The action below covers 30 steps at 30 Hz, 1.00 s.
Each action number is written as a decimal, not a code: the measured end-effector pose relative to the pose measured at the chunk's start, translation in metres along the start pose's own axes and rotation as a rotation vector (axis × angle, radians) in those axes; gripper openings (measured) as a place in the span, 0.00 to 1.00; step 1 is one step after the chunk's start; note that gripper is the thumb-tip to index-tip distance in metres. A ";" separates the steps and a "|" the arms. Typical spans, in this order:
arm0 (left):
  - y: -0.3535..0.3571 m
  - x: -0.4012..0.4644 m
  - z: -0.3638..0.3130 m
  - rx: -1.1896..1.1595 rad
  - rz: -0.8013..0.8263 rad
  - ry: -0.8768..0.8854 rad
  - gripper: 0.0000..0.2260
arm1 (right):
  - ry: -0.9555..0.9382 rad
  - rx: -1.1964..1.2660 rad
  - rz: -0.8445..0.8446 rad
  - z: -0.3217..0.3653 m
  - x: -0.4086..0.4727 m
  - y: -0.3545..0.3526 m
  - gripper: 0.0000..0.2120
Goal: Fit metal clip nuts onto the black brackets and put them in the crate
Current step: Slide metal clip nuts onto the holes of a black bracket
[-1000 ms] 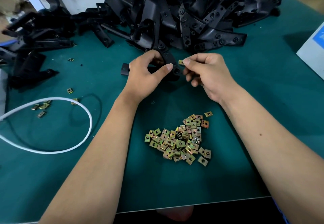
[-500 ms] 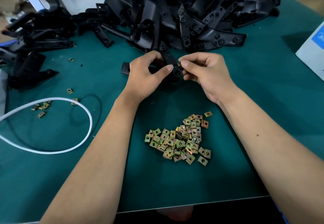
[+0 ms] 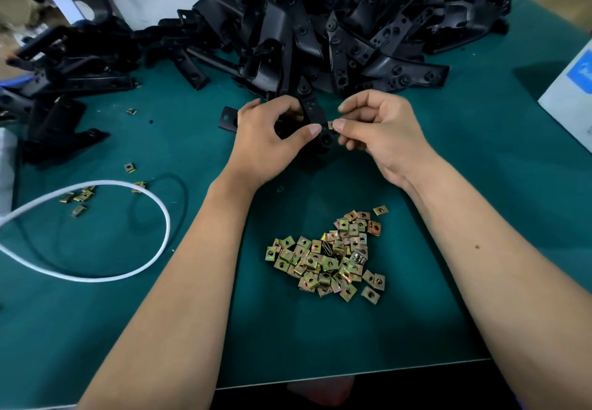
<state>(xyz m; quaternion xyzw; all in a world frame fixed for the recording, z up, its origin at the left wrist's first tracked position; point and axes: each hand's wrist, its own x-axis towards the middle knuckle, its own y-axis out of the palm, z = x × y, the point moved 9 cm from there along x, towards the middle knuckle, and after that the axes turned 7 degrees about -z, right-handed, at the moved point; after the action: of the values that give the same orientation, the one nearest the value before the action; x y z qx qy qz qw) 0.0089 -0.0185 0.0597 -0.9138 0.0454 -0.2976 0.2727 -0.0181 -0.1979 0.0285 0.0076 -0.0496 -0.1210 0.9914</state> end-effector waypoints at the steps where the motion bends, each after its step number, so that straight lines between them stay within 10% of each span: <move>1: 0.000 0.001 0.000 0.016 -0.003 0.012 0.11 | 0.001 -0.006 0.020 0.002 0.000 0.000 0.10; 30: -0.001 0.004 -0.020 0.167 -0.032 0.163 0.20 | -0.057 -0.115 0.172 0.012 -0.005 0.006 0.17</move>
<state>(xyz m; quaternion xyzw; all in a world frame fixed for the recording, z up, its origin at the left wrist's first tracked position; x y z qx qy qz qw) 0.0007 -0.0282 0.0752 -0.8612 0.0281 -0.3780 0.3387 -0.0230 -0.1909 0.0404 -0.0570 -0.0715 -0.0382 0.9951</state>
